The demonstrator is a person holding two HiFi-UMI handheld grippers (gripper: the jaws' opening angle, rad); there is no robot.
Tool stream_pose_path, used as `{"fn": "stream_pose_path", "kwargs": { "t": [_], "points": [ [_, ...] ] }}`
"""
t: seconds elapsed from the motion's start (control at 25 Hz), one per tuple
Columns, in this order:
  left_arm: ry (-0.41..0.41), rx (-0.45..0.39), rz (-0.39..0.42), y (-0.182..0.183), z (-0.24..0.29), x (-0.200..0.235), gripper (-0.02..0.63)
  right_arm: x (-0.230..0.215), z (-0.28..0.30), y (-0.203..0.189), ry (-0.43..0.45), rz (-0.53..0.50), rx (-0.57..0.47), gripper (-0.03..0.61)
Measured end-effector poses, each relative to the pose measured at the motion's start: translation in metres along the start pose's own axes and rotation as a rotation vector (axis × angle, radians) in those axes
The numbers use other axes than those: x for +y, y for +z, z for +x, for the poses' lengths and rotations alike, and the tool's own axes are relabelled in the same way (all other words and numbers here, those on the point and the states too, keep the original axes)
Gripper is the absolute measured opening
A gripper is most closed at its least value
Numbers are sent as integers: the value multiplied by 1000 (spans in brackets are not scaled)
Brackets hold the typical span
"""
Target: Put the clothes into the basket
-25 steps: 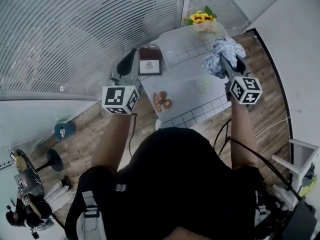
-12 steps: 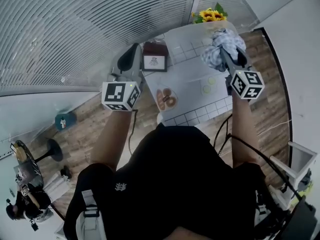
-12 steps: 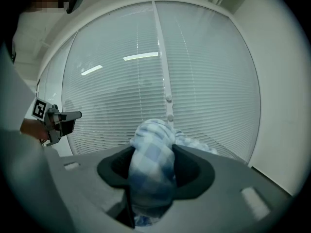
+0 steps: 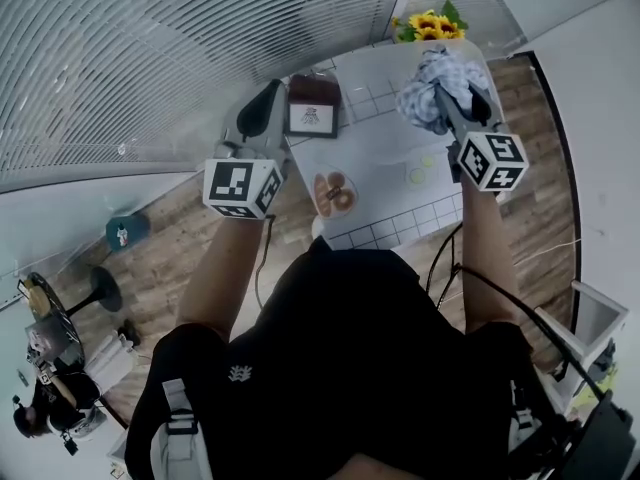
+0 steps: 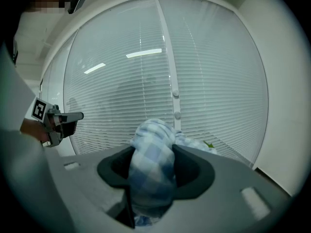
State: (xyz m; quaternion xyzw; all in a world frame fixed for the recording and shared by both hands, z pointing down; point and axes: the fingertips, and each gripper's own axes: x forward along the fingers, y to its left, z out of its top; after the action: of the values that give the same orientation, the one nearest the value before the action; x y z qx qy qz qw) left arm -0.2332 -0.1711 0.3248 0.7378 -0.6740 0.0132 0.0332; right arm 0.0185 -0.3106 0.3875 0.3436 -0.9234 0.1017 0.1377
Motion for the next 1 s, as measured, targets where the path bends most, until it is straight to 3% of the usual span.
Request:
{"fn": "stream_pose_path", "kwargs": {
  "t": [1.0],
  "points": [
    [-10, 42, -44, -53, 26, 2, 8, 4, 42, -56, 33, 11, 99, 202]
  ]
}}
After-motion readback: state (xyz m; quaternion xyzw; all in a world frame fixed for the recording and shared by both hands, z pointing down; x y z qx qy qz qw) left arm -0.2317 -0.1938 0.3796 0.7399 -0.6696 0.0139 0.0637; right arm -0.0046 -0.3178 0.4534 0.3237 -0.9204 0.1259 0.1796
